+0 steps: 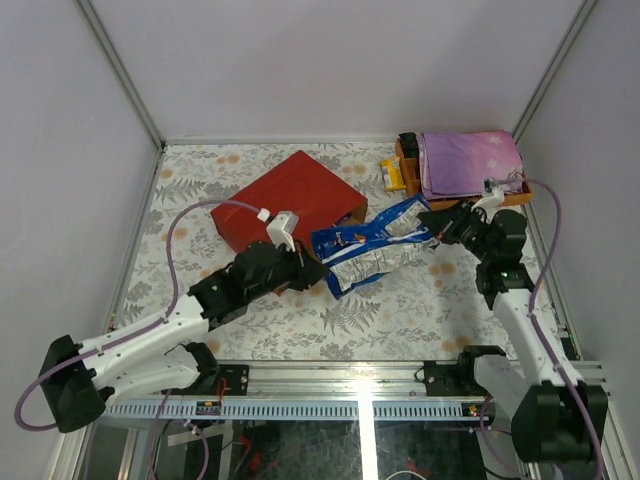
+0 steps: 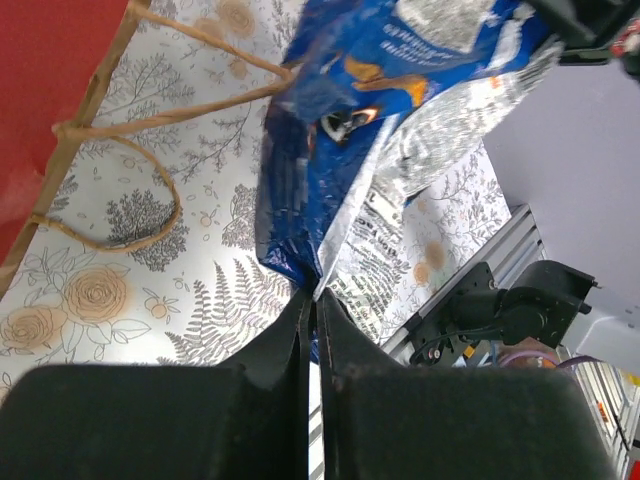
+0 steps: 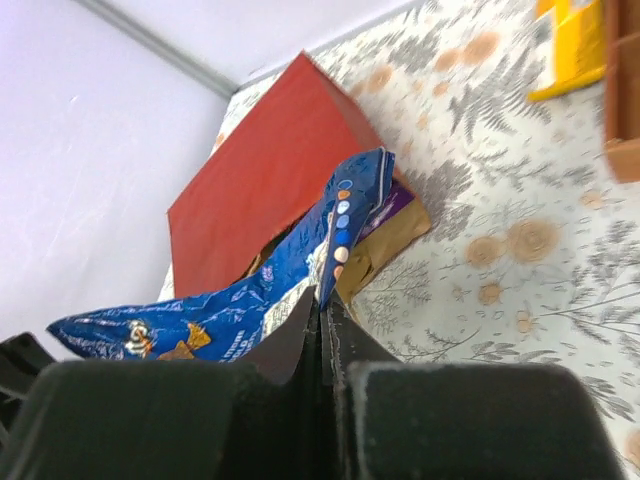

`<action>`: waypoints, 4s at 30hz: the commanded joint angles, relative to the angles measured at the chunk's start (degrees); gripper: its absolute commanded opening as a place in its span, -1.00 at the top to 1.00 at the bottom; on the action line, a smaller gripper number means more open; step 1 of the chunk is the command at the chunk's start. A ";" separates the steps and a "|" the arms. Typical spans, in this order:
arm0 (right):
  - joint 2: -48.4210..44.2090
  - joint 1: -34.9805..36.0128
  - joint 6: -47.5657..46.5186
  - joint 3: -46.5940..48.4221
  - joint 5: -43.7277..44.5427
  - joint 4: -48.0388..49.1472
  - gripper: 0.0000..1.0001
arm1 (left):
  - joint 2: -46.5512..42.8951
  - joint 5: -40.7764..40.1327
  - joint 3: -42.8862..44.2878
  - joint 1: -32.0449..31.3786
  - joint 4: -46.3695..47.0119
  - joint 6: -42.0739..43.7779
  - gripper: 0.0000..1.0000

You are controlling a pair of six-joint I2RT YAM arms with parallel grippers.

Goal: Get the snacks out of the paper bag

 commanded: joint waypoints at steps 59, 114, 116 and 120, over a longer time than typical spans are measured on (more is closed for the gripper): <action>-20.02 4.63 5.71 -23.42 20.91 -13.79 0.14 | 46.10 14.53 2.41 4.63 14.89 0.75 -0.53; -2.84 6.33 8.28 -31.44 15.68 1.38 -0.41 | 47.73 18.39 4.35 4.81 14.11 2.24 -0.51; 0.17 7.63 8.17 -30.62 16.28 2.82 -0.43 | 47.92 18.55 4.34 4.76 14.07 2.22 -0.50; 4.83 10.60 7.68 -28.30 18.05 2.62 -0.40 | 47.93 18.75 4.22 4.82 14.20 2.22 -0.50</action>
